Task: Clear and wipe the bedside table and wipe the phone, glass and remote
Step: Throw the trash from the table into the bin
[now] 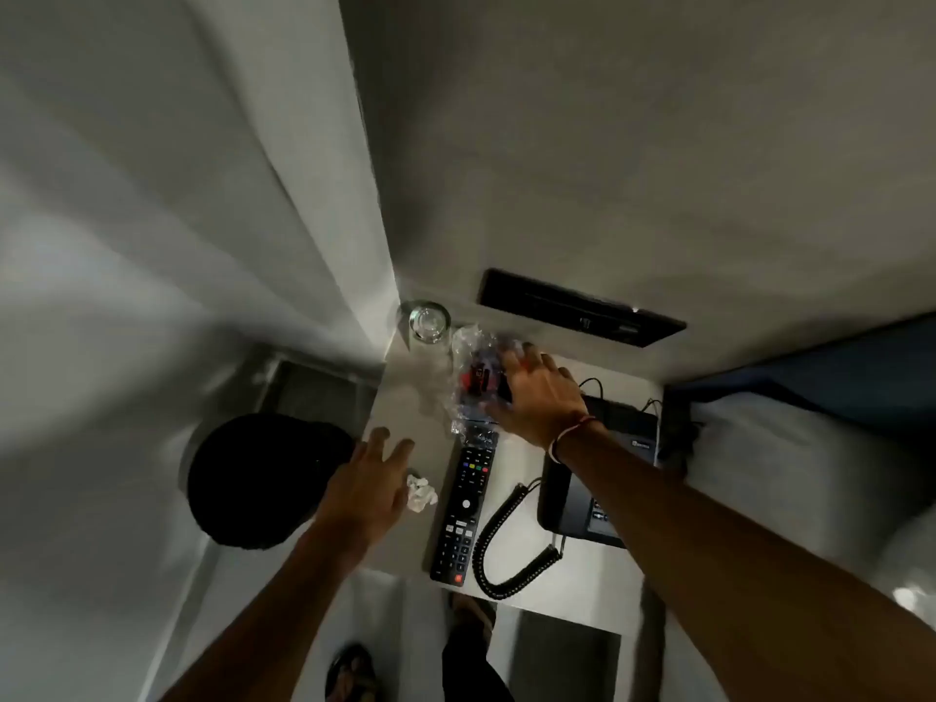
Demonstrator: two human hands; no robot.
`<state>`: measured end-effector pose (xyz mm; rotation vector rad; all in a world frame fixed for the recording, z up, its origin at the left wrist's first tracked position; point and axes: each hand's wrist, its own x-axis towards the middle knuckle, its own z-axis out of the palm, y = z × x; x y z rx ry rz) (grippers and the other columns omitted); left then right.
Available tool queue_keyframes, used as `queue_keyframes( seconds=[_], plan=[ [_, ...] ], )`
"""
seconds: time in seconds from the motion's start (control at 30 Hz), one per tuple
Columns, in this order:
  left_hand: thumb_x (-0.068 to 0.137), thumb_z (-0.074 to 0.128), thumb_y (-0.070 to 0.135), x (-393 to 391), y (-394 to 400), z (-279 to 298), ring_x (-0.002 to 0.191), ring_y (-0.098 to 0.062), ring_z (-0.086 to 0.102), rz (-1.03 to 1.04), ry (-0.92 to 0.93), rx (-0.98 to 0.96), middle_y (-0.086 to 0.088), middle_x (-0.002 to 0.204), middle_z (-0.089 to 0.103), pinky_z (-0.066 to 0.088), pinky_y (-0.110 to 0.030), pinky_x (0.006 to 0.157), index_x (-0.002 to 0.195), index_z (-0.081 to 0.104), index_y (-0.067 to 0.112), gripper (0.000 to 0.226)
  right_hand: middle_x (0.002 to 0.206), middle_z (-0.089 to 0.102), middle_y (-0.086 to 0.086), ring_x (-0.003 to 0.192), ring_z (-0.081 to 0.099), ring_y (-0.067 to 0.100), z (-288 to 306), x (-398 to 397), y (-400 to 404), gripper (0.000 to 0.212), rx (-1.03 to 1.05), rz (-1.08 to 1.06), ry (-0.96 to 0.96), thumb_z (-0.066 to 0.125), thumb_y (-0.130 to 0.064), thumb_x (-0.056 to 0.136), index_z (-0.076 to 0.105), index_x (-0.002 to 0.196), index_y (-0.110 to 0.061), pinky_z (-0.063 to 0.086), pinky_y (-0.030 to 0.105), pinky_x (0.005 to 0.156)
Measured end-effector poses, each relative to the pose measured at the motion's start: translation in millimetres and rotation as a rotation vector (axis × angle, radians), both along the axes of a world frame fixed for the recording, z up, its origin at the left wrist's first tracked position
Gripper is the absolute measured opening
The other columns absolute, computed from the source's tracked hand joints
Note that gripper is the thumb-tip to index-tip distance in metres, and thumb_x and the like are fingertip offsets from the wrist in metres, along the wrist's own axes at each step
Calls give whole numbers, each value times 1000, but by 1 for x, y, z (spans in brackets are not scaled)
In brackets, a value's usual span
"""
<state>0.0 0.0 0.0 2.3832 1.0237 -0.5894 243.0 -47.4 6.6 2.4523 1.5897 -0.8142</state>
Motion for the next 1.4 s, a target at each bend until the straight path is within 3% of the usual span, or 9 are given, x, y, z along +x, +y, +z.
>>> queue_keyframes(
  seconds=[0.23, 0.4, 0.47, 0.53, 0.67, 0.87, 1.13, 1.23, 1.4],
  plan=[
    [95, 58, 15, 3, -20, -50, 133, -18, 44, 3, -19, -165, 2, 150, 30, 51, -36, 101, 146, 43, 29, 55, 156, 23, 20, 136, 36, 41, -53, 2, 14, 92, -95, -41, -33, 58, -70, 81, 18, 154, -30, 40, 53, 108],
    [95, 57, 11, 12, -29, -65, 123, -17, 51, -9, -73, -132, -2, 141, 40, 53, -29, 94, 126, 58, 20, 33, 143, 35, 21, 130, 40, 40, -72, -6, 12, 91, -101, -70, -29, 61, -71, 77, 31, 149, -25, 46, 53, 101],
    [96, 55, 9, 13, -28, -71, 119, -18, 53, -17, -78, -99, -3, 136, 44, 52, -28, 92, 121, 61, 18, 27, 143, 34, 21, 132, 38, 40, -79, -9, 12, 87, -94, -74, -32, 68, -61, 79, 30, 148, -24, 49, 53, 100],
    [97, 52, 9, 11, -28, -77, 117, -18, 54, 12, -97, -88, -4, 133, 47, 51, -27, 92, 118, 62, 16, 25, 142, 36, 18, 133, 39, 39, -84, -11, 11, 74, -61, -72, -48, 72, -37, 85, 33, 146, -22, 52, 49, 98],
    [97, 51, 6, 9, -21, -76, 110, -27, 61, 57, -210, -59, -9, 121, 59, 51, -34, 90, 109, 69, 8, 22, 120, 55, 20, 113, 55, 37, -85, -11, 10, 34, 48, -132, -57, 60, -7, 92, 53, 125, -4, 52, 45, 91],
    [90, 65, 8, -36, -4, -49, 97, -33, 67, 183, -322, -15, -15, 108, 68, 54, -37, 83, 101, 73, 4, 14, 112, 58, 16, 102, 59, 34, -67, -19, 1, 25, 101, -139, -52, 53, -10, 96, 59, 120, -10, 53, 44, 89],
    [94, 60, 10, -130, 14, 5, 90, -32, 64, 511, -346, 61, -14, 102, 64, 52, -47, 80, 97, 69, 1, 13, 107, 62, 14, 94, 62, 36, -5, -53, 3, 23, 248, -28, -30, 63, -12, 90, 65, 112, -12, 53, 42, 82],
    [95, 61, 10, -155, 19, 6, 92, -30, 65, 656, -355, 73, -14, 104, 65, 54, -47, 81, 99, 71, 2, 13, 108, 63, 12, 95, 63, 37, 5, -72, 8, 21, 269, 29, 14, 58, -14, 92, 68, 111, -16, 54, 45, 82],
    [95, 58, 8, -175, 38, -15, 83, -29, 64, 733, -389, 99, -15, 87, 64, 52, -44, 72, 81, 65, 0, 17, 108, 62, 9, 92, 61, 30, -6, -104, 8, 20, 259, 97, 49, 56, -18, 96, 68, 111, -16, 52, 39, 78]
  ],
)
